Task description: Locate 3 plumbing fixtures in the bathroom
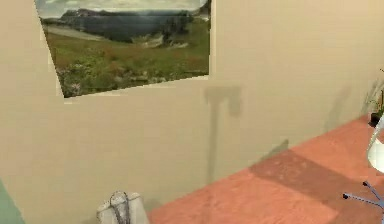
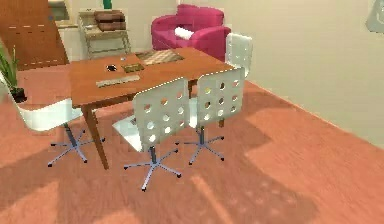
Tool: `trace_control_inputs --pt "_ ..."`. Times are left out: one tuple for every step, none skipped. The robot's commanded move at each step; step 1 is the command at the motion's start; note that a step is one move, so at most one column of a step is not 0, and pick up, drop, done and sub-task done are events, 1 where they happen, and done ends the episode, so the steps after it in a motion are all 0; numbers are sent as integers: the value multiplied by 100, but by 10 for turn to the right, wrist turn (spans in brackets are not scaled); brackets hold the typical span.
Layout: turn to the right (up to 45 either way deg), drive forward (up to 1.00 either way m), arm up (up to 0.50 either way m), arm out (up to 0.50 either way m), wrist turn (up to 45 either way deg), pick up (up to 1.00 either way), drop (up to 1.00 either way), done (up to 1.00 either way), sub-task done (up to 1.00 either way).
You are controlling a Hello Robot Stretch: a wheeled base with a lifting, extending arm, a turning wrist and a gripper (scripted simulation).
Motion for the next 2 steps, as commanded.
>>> trace_control_inputs --pt "360 0 0 0 0 0 0 0 0" --pt "0 100 0 0 0 0 0 0 0"
